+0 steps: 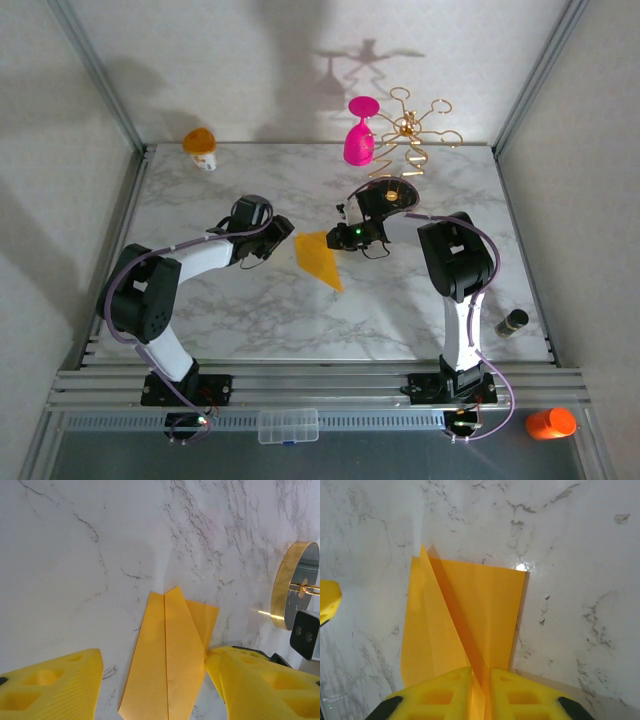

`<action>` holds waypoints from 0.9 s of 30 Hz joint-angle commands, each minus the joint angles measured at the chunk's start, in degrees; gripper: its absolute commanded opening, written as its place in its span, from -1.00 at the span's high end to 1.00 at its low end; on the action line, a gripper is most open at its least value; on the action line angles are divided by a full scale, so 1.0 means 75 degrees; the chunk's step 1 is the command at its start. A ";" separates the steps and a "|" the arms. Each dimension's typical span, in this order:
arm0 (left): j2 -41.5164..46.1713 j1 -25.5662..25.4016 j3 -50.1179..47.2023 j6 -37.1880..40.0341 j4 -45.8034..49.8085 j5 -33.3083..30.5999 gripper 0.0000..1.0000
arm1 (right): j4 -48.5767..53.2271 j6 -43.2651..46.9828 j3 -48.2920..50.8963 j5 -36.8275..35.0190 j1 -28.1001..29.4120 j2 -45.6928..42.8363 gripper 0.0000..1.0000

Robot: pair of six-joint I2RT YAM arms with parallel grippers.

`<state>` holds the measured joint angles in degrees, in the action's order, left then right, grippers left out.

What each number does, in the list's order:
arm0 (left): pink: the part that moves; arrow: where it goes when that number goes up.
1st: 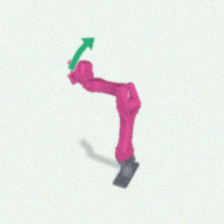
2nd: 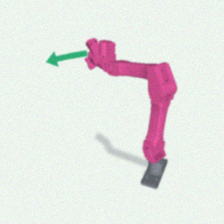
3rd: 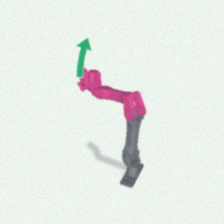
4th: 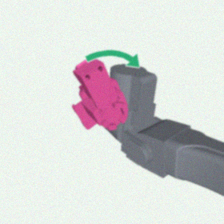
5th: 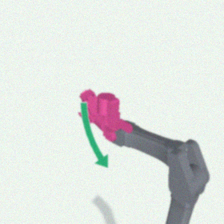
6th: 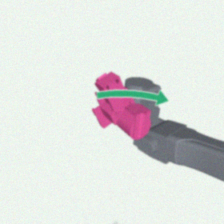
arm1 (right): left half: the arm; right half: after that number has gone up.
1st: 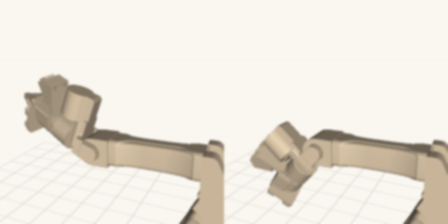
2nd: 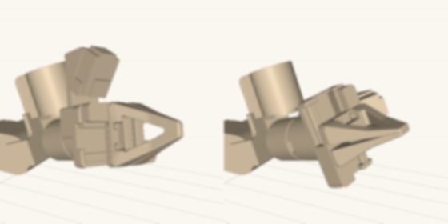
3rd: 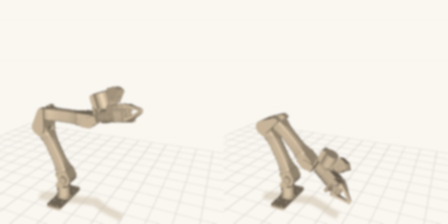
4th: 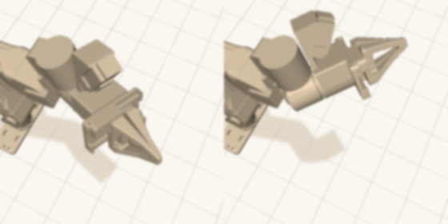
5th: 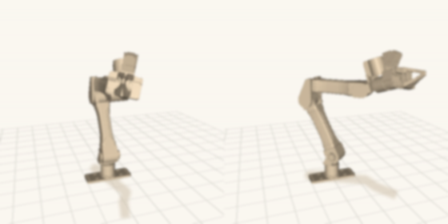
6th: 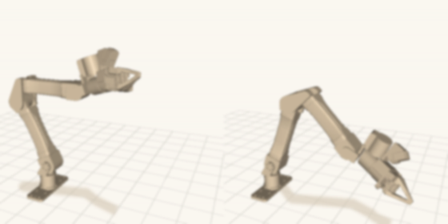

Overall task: Fold a paper plane with a square sheet of paper (pick it up from the middle)
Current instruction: Pick up the paper from the center of the table.

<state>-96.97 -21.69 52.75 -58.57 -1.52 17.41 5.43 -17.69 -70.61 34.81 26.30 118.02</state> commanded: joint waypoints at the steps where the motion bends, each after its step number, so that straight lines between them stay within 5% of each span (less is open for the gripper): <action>1: -0.0039 -0.0037 -0.0037 -0.0022 -0.0114 0.0143 -0.26 | 0.0007 0.0144 0.0035 0.0302 0.0050 0.0106 0.68; 13: -0.0663 -0.0412 0.0294 0.0156 -0.0225 0.0790 -0.10 | -0.0062 0.0301 0.0169 0.0625 0.0090 -0.0064 0.71; 27: -0.1375 -0.0694 0.0501 0.0098 -0.0154 0.0774 0.40 | 0.0078 0.0576 0.0191 0.0900 0.0227 -0.0010 0.71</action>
<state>-106.13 -26.65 55.18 -58.30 -3.11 23.18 5.21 -15.16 -69.84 39.77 27.40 118.02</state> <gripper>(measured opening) 0.306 0.145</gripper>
